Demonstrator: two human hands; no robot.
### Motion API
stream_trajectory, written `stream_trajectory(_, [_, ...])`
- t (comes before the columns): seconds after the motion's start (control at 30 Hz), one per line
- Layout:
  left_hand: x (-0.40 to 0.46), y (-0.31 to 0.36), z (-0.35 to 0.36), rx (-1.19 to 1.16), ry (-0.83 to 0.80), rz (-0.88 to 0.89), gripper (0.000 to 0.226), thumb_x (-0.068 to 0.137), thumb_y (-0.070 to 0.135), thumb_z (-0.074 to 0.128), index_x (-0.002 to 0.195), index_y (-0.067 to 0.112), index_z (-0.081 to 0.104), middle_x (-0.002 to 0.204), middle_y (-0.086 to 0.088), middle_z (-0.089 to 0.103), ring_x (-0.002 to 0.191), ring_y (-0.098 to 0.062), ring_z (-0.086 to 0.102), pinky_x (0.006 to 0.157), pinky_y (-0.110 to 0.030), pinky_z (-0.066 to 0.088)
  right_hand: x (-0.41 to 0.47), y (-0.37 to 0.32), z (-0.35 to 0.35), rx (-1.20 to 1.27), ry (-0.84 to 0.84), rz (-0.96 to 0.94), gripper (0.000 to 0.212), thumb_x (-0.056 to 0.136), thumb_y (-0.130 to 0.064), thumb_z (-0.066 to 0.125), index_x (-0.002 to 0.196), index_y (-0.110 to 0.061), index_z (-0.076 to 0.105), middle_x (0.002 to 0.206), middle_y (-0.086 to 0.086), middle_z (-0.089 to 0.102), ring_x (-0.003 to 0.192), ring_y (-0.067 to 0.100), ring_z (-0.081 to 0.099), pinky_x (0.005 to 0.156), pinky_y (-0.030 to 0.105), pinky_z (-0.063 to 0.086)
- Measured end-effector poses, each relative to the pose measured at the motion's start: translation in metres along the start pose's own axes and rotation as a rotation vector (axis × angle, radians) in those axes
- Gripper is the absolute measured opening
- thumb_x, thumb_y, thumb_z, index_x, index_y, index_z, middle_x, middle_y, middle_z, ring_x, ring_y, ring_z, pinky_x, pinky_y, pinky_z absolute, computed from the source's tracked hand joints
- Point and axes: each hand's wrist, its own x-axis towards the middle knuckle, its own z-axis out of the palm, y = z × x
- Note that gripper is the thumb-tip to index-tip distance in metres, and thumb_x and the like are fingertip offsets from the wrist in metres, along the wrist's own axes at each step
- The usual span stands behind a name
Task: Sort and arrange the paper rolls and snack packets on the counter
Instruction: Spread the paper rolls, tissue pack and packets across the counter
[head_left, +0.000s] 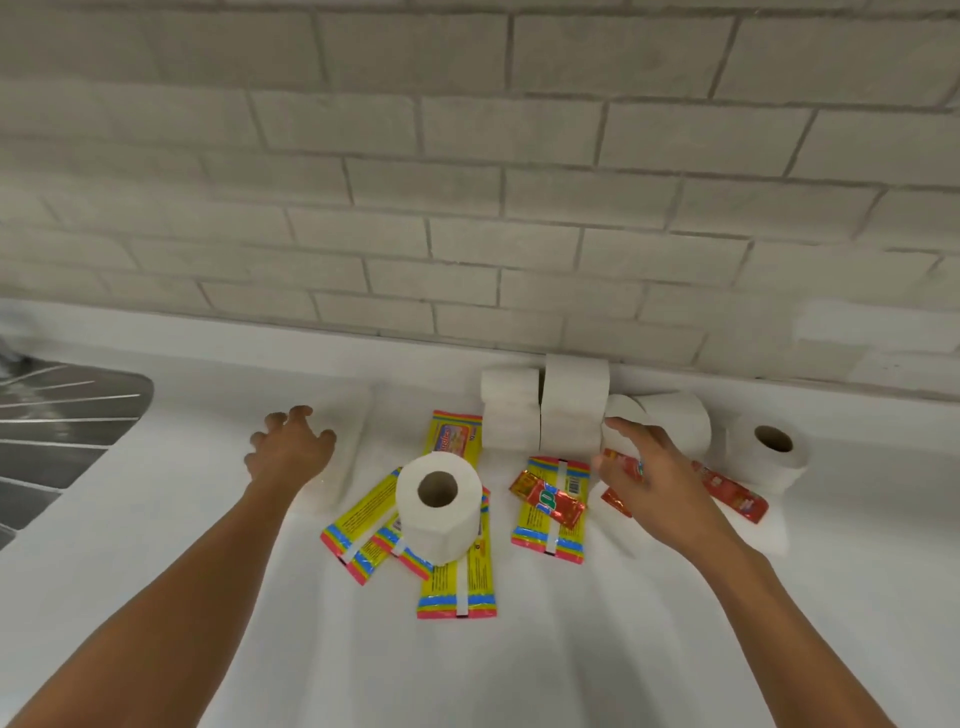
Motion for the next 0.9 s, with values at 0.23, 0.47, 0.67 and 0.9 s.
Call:
stream_trajectory(0.23, [0.017, -0.024, 0.016, -0.061, -0.115, -0.141, 0.078, 0.089, 0.05, 0.06, 0.153, 0.028, 0.022, 0.147, -0.017, 0.037, 0.131, -0.045, 0.04, 0.107, -0.054, 0.034, 0.007, -0.008, 0.015, -0.035, -0.034, 0.004, 0.051, 0.095, -0.049, 0.054, 0.143, -0.035, 0.043, 0.142, 0.001, 0.046, 0.1, 0.012, 0.055, 0.08, 0.03, 0.053])
stream_trajectory(0.47, [0.027, -0.027, 0.018, -0.187, -0.13, -0.268, 0.104, 0.076, 0.05, 0.076, 0.153, 0.025, 0.012, 0.139, -0.02, 0.047, 0.128, -0.044, 0.044, 0.106, -0.055, 0.037, 0.01, -0.005, 0.025, -0.031, -0.054, 0.021, 0.051, 0.095, -0.05, 0.054, 0.143, -0.035, 0.043, 0.141, 0.0, 0.047, 0.105, 0.008, 0.048, 0.082, 0.026, 0.045])
stream_trajectory(0.67, [0.031, -0.016, 0.014, -0.269, -0.063, -0.251, 0.078, 0.078, 0.035, 0.077, 0.141, 0.011, 0.037, 0.128, -0.02, 0.054, 0.118, -0.043, 0.051, 0.097, -0.05, 0.047, 0.008, 0.001, 0.024, -0.004, -0.062, 0.045, 0.053, 0.094, -0.052, 0.054, 0.143, -0.037, 0.042, 0.142, -0.001, 0.046, 0.107, 0.005, 0.044, 0.081, 0.023, 0.041])
stream_trajectory(0.9, [0.008, 0.028, -0.016, -0.318, 0.124, 0.016, 0.066, 0.082, 0.025, 0.071, 0.142, 0.016, 0.046, 0.136, -0.012, 0.058, 0.118, -0.039, 0.057, 0.097, -0.045, 0.046, 0.005, 0.008, 0.017, 0.084, -0.068, 0.064, 0.053, 0.094, -0.052, 0.055, 0.143, -0.035, 0.043, 0.143, 0.0, 0.046, 0.115, 0.01, 0.049, 0.086, 0.023, 0.041])
